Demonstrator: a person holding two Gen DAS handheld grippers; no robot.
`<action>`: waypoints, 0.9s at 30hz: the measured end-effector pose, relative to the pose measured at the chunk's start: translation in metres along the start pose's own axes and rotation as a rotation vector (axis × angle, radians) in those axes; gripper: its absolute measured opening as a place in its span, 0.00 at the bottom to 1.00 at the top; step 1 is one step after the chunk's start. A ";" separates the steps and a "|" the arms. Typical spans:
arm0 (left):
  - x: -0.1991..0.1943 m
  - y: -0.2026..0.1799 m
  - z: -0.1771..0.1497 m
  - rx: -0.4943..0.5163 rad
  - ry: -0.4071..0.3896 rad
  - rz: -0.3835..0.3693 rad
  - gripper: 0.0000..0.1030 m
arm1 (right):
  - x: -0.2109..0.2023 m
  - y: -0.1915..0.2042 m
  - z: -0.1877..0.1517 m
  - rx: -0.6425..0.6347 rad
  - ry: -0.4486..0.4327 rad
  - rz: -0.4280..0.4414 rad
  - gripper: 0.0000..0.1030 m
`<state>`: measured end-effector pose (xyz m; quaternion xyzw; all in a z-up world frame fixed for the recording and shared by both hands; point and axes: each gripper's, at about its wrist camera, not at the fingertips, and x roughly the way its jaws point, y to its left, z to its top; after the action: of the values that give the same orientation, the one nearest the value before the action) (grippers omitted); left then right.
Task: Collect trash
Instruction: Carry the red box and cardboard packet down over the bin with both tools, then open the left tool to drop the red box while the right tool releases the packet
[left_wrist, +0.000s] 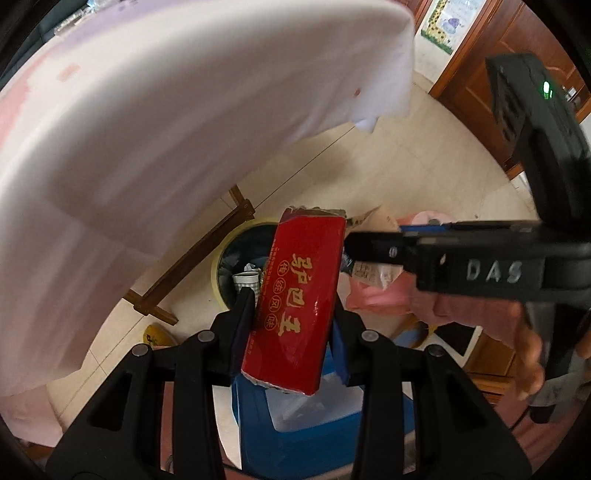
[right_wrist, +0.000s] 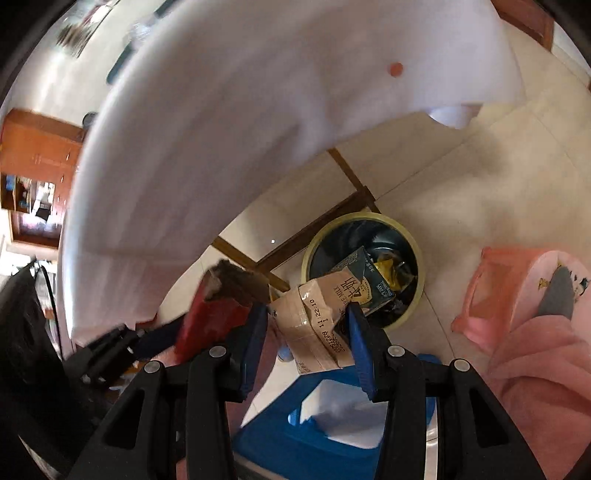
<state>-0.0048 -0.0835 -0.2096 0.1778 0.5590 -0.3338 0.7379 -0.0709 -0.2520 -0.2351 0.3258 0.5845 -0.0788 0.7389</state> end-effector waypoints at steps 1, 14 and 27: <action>0.010 0.000 0.000 -0.001 0.005 0.008 0.33 | 0.004 -0.006 0.002 0.021 0.000 0.004 0.42; 0.073 0.014 0.005 -0.059 0.048 0.048 0.34 | 0.048 -0.040 0.045 0.186 0.023 -0.009 0.42; 0.080 0.017 0.014 -0.067 0.061 0.088 0.38 | 0.053 -0.043 0.052 0.249 0.014 0.008 0.59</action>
<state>0.0285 -0.1038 -0.2832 0.1875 0.5839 -0.2766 0.7399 -0.0342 -0.3008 -0.2953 0.4179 0.5741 -0.1455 0.6888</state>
